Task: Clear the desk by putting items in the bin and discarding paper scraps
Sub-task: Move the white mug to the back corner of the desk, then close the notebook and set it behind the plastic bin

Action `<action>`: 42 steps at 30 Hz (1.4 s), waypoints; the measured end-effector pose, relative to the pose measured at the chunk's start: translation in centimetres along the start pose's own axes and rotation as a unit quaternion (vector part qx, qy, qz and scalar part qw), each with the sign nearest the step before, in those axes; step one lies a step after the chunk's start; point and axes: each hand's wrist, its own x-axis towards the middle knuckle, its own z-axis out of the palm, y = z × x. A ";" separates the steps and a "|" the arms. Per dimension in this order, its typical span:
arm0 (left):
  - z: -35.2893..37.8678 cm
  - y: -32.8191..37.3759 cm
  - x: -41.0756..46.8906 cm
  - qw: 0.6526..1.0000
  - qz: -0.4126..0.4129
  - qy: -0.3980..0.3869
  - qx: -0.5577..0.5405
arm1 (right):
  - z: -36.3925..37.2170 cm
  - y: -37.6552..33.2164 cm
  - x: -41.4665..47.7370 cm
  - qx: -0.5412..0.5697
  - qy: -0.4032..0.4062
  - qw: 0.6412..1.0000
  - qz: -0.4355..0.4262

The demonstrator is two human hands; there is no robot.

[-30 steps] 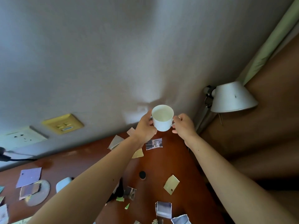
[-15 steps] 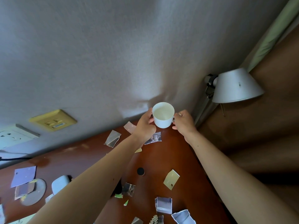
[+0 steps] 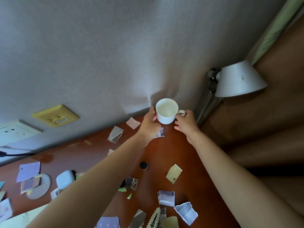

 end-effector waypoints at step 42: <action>-20.0 -15.1 -34.1 0.951 -0.049 0.276 -0.132 | 17.4 6.4 -35.5 -0.120 -0.234 0.957 -0.120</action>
